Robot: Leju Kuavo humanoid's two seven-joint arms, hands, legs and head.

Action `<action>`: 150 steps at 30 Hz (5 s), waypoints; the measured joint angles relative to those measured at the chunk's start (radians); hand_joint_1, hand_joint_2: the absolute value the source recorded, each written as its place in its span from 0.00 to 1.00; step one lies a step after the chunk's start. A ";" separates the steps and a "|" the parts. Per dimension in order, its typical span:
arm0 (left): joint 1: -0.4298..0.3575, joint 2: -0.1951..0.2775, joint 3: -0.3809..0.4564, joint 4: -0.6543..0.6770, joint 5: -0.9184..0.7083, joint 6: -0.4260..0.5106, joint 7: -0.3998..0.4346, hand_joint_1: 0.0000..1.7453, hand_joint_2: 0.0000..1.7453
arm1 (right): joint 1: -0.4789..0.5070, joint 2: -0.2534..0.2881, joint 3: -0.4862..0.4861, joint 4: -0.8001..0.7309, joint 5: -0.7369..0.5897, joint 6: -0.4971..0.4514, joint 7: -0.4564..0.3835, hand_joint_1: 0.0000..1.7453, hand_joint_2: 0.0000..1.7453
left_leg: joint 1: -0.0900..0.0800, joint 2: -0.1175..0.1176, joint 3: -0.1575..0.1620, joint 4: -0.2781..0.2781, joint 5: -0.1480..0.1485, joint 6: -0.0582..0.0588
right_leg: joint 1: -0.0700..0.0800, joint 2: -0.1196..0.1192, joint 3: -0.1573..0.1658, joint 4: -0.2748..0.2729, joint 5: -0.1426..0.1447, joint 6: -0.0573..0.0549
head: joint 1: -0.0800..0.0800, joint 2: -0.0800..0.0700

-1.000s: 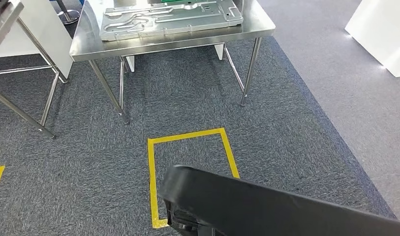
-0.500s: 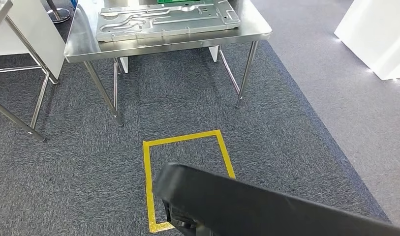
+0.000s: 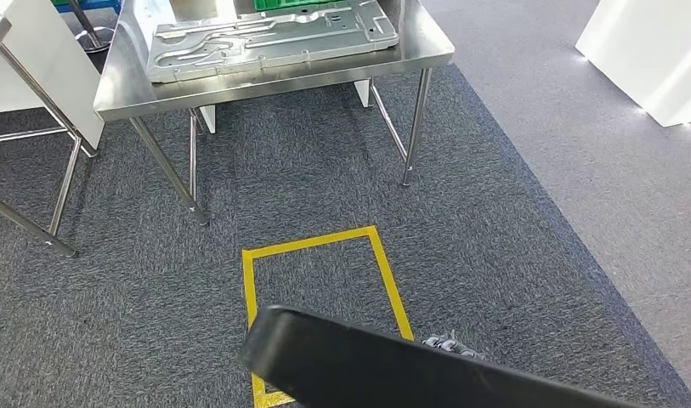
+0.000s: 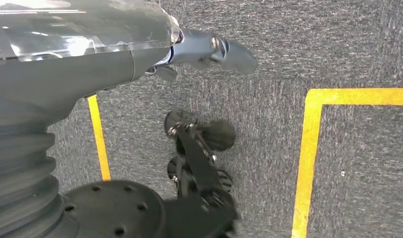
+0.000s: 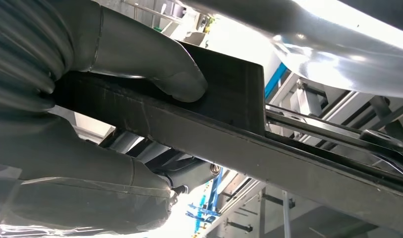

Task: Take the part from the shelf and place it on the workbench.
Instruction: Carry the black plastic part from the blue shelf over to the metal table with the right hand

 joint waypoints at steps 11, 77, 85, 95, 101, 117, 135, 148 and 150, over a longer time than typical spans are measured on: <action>0.000 0.010 0.000 0.000 -0.007 -0.002 0.000 0.00 1.00 | -0.002 0.008 0.000 0.001 0.005 0.011 0.000 1.00 1.00 | -0.018 -0.003 0.078 -0.221 0.129 0.058 | 0.010 0.008 0.029 0.025 -0.020 0.035 | 0.002 0.000; -0.017 0.012 0.024 0.000 -0.018 -0.002 0.009 0.00 1.00 | -0.174 -0.041 -0.068 0.096 -0.104 0.039 0.000 1.00 1.00 | -0.020 -0.014 0.073 -0.211 0.137 0.079 | 0.005 -0.007 -0.035 0.218 -0.148 0.048 | 0.021 0.000; -0.017 0.005 0.033 0.000 -0.015 -0.001 0.010 0.00 1.00 | -0.194 -0.047 -0.079 0.123 -0.116 0.047 0.001 1.00 1.00 | -0.018 -0.027 0.135 -0.211 0.081 0.050 | 0.007 -0.004 -0.048 0.033 0.011 0.038 | 0.023 0.000; -0.016 0.001 0.042 0.000 -0.006 0.002 0.012 0.00 1.00 | -0.201 -0.047 -0.078 0.129 -0.118 0.050 0.000 1.00 1.00 | -0.011 -0.016 -0.048 0.070 0.007 0.012 | 0.006 -0.003 0.027 0.011 -0.034 -0.001 | 0.017 0.000; -0.012 0.002 0.046 0.000 -0.009 0.002 0.013 0.00 1.00 | -0.219 -0.048 -0.078 0.133 -0.126 0.047 0.001 1.00 1.00 | -0.026 -0.010 -0.001 -0.172 0.164 0.046 | 0.006 -0.003 0.083 0.009 -0.078 0.024 | 0.020 0.000; -0.005 -0.014 0.053 -0.001 -0.018 0.016 0.004 0.00 1.00 | -0.122 -0.053 -0.085 0.053 -0.100 -0.006 0.000 1.00 1.00 | -0.020 -0.025 0.140 -0.215 0.081 0.040 | 0.010 -0.001 -0.067 0.024 0.030 0.028 | 0.027 0.000; 0.005 -0.016 0.058 -0.001 -0.029 0.012 -0.008 0.00 1.00 | -0.027 -0.060 -0.048 -0.040 -0.047 -0.117 0.001 1.00 1.00 | -0.015 -0.012 0.049 -0.198 0.153 0.051 | 0.005 0.000 0.046 0.031 -0.074 0.043 | 0.024 0.000; -0.001 -0.014 0.058 -0.001 -0.048 -0.001 -0.016 0.00 1.00 | -0.067 -0.073 -0.037 -0.044 -0.050 -0.121 0.000 1.00 1.00 | -0.022 -0.019 0.128 -0.216 0.087 0.042 | 0.020 0.001 -0.033 0.023 0.015 0.014 | 0.024 0.000; -0.005 -0.010 0.058 -0.002 -0.049 -0.002 -0.015 0.00 1.00 | -0.075 -0.074 -0.037 -0.044 -0.056 -0.108 0.000 1.00 1.00 | -0.023 -0.016 0.132 -0.210 0.076 0.031 | 0.013 0.001 -0.019 0.007 0.013 0.008 | 0.023 0.000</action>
